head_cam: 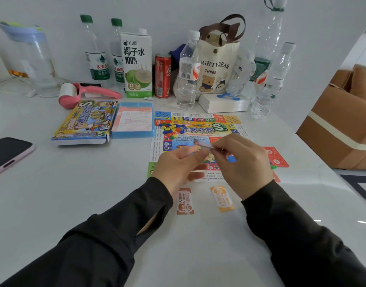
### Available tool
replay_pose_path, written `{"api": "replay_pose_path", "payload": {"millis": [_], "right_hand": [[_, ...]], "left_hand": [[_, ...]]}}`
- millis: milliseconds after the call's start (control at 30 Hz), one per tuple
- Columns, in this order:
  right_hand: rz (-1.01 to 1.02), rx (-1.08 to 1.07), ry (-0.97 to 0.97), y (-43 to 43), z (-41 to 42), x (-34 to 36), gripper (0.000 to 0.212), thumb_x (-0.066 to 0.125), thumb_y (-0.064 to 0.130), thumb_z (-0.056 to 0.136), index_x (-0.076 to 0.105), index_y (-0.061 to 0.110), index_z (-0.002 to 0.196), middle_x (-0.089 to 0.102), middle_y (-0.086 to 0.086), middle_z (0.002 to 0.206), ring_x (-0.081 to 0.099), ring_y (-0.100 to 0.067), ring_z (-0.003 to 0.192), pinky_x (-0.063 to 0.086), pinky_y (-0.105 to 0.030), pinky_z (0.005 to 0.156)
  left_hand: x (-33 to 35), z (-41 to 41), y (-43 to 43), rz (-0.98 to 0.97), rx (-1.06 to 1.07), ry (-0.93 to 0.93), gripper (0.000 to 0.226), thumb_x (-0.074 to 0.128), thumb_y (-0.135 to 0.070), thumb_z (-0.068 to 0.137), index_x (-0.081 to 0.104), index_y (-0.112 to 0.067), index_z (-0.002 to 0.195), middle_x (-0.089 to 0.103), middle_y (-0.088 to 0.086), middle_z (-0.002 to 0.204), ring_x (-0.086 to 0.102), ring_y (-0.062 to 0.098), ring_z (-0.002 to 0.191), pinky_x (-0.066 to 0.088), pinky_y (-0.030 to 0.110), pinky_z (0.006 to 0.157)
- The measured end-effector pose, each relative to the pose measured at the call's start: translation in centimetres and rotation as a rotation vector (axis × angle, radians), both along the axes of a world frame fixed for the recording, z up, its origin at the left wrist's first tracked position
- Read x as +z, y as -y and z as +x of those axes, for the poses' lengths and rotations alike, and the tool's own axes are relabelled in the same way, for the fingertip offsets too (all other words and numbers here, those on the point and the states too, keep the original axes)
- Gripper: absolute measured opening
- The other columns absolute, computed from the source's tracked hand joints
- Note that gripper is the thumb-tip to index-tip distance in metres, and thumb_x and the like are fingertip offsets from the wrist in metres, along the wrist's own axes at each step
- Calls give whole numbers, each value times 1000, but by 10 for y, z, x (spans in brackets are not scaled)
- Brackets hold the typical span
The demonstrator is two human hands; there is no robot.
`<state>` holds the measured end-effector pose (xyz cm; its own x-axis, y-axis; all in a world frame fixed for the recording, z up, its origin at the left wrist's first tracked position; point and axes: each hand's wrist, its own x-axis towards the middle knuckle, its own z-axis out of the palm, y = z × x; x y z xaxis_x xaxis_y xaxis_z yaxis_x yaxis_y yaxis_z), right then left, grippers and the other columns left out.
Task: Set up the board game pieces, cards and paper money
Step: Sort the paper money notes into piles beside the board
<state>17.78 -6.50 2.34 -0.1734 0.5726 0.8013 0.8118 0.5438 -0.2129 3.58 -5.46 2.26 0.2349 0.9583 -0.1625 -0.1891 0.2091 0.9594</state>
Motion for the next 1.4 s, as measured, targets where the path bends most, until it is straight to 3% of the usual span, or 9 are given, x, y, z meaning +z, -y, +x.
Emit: {"api": "replay_pose_path", "payload": {"millis": [133,500,633,733,867,1000,1133,1300,1400], "right_hand": [[-26,68,31,1,-2,2,2,67,1,75,67,1,73,62,-6,71,58,-21,60,51,-36,51],[-114,147,-72,4,-6,5,3,68,4,74,68,3,77,61,-4,73,55,-12,62,48,-23,59],[-165,170,-55,6,-6,7,16,71,23,76,71,8,82,62,-1,75,52,-9,60,46,-19,58],[-233,208,-168,9,-5,8,25,60,34,81,73,13,83,62,3,76,54,-9,65,45,-20,59],[-428,182,-371,5,1,14,8,62,30,82,65,35,87,63,9,92,57,-9,80,45,-18,68],[-675,301,-397,0,14,18,18,61,37,74,67,50,85,61,9,100,55,-12,89,46,-20,71],[-752,346,-394,-1,19,16,12,68,35,67,70,45,74,61,8,94,58,-14,91,50,-37,79],[-701,282,-418,-3,22,15,22,67,21,67,67,43,64,58,6,87,56,-15,85,49,-37,78],[-689,238,-437,-3,25,13,34,71,3,76,65,34,64,58,1,84,55,-21,84,47,-40,77]], "left_hand": [[1,-2,1,-6,14,107,10,64,-23,80,69,-16,77,71,1,74,67,11,71,54,22,60],[4,-7,-3,-71,15,304,5,61,-15,79,65,-14,77,70,2,68,65,9,61,52,18,53],[3,-9,-6,-114,22,323,8,64,-19,70,68,-12,70,66,4,61,61,11,56,51,20,54],[4,-12,-7,-143,-23,314,13,66,-25,62,71,-15,56,66,4,61,60,11,57,50,19,51],[6,-14,-4,-151,-186,201,25,64,-32,62,69,-13,78,70,5,71,63,11,58,49,16,41],[9,-14,2,-105,-330,81,26,61,-34,63,68,-14,78,69,2,66,60,8,50,44,14,38],[12,-12,5,-54,-417,5,26,58,-34,67,67,-14,80,70,0,68,60,5,50,42,14,37],[11,-12,4,39,-457,-137,21,50,-24,92,65,-11,101,73,3,86,67,9,70,48,18,43],[11,-11,5,79,-447,-179,20,46,-17,95,63,-9,103,73,2,84,70,14,75,50,19,45]]}}
